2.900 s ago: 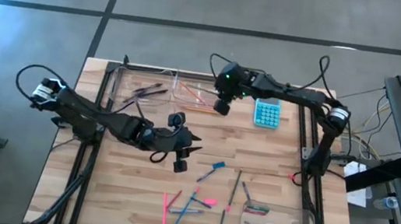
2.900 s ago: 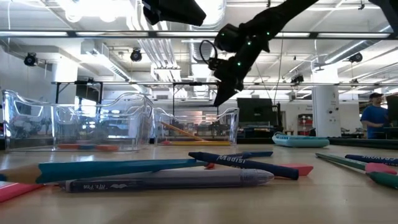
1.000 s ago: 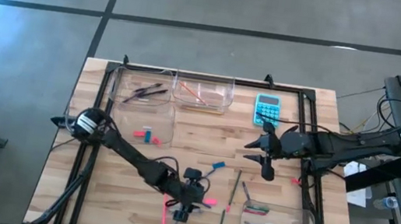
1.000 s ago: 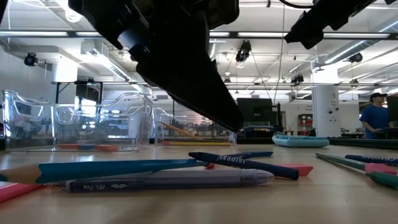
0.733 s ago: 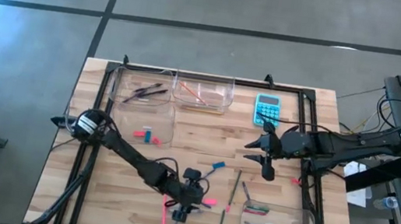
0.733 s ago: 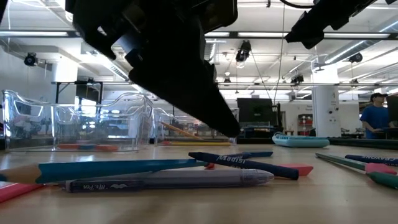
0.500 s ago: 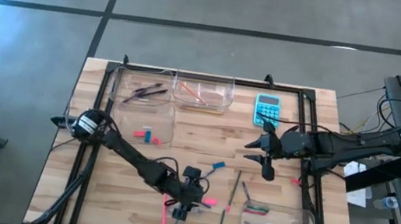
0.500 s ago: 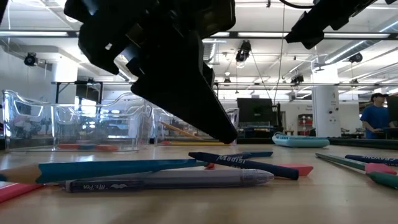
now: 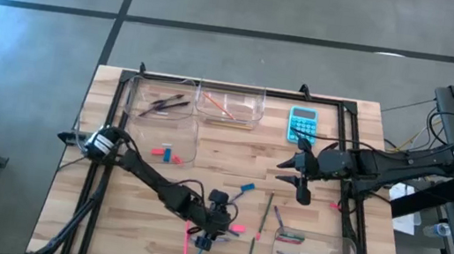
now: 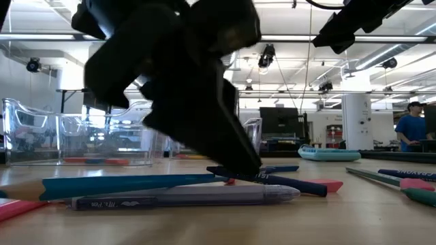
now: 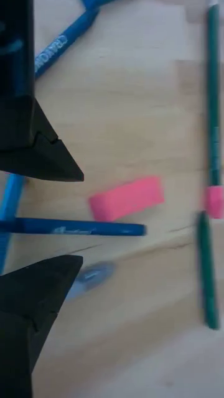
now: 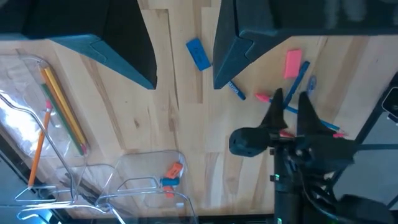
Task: Sort crayons/erasers/pens/pencils in bins
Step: Put the blue crayon into the bottom right transparent bin
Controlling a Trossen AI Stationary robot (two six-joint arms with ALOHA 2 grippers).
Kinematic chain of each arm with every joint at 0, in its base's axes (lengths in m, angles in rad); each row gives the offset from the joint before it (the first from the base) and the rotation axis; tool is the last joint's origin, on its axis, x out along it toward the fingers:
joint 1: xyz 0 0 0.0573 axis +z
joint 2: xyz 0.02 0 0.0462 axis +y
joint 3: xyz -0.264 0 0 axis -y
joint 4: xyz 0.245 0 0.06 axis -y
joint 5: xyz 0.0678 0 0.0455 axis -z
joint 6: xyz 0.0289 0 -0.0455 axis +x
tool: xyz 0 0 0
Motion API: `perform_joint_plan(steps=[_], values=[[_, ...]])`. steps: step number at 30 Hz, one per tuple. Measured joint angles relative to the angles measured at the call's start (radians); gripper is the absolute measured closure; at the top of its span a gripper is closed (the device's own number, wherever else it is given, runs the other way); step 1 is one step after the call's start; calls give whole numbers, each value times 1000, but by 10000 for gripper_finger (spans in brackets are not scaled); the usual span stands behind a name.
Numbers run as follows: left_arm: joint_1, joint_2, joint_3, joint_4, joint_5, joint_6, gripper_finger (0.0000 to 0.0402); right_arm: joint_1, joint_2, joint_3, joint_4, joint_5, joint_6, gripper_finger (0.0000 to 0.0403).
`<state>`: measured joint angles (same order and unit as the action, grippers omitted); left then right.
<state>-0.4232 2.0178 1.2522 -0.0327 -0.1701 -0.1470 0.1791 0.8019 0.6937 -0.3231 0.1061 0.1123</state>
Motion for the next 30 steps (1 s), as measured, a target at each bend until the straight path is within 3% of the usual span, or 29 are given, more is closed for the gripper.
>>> perform_joint_plan(steps=[16, 30], values=[[3, 47, 6, 28, 23, -4, 217, 0, 11, 0, 0, 0, 0, 255], [7, 44, 18, 23, 24, -4, 389, 0, 16, 0, 0, 0, 0, 255]])
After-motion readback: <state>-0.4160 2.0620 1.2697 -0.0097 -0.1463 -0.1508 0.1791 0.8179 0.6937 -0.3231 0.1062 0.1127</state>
